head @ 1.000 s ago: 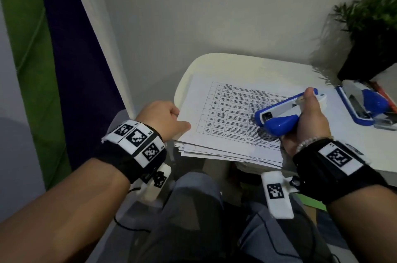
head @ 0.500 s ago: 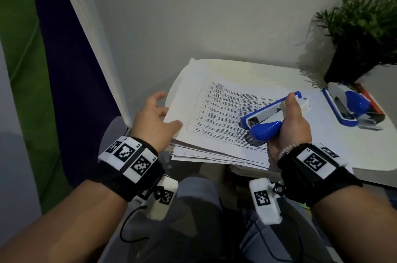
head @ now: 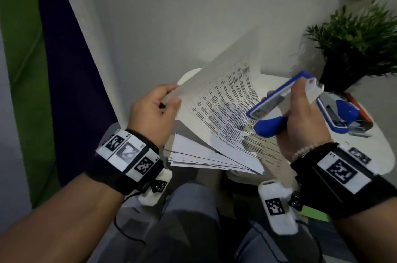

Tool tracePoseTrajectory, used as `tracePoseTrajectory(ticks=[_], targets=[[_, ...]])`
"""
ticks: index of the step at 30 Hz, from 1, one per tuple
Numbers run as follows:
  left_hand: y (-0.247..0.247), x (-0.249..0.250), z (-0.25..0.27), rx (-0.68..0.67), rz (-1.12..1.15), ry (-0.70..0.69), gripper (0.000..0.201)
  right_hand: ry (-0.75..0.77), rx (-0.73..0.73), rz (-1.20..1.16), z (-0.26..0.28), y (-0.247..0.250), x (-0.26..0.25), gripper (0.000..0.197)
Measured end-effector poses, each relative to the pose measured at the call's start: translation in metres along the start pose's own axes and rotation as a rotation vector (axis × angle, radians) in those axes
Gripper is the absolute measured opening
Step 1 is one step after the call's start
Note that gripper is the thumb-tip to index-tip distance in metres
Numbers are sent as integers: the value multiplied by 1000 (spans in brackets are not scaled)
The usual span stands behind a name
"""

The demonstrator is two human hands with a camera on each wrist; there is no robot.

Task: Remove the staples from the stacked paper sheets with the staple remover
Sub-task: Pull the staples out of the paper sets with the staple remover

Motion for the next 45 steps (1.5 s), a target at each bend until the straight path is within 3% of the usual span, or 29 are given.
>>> tracePoseTrajectory(ticks=[1,3,7,11,13,16,22,37,42,45], targets=[[0,5,0,22,53,-16,21,75,-40,17,3,-7,-17,83],[-3,15,0,42,85,-43,27,224,-130,26,15,-27,-53,71],[-22,39,5,-56,75,-126,22,557,-298,95,44,-68,-115,57],[-35,58,10,-125,-27,-231,10,700,-401,260,50,-96,-127,79],[-36,64,12,-131,-28,-254,11,700,-439,357,46,-102,-119,77],[-36,68,13,-136,-17,-258,11,723,-414,433,40,-104,-110,52],[-36,70,17,-140,-11,-256,4,765,-363,395,33,-100,-106,28],[-37,69,19,-155,-14,-321,14,754,-413,330,27,-113,-103,22],[-38,41,6,-133,77,-131,17,651,-395,267,24,-109,-96,26],[-31,6,-12,-54,70,63,12,641,-169,56,17,-79,-110,14]])
Point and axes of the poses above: each hand's wrist, its own z-axis away from the middle knuckle, its own y-axis out of the back of the hand, x = y × z, the point moved 9 cm from there along -z, towards the middle knuckle
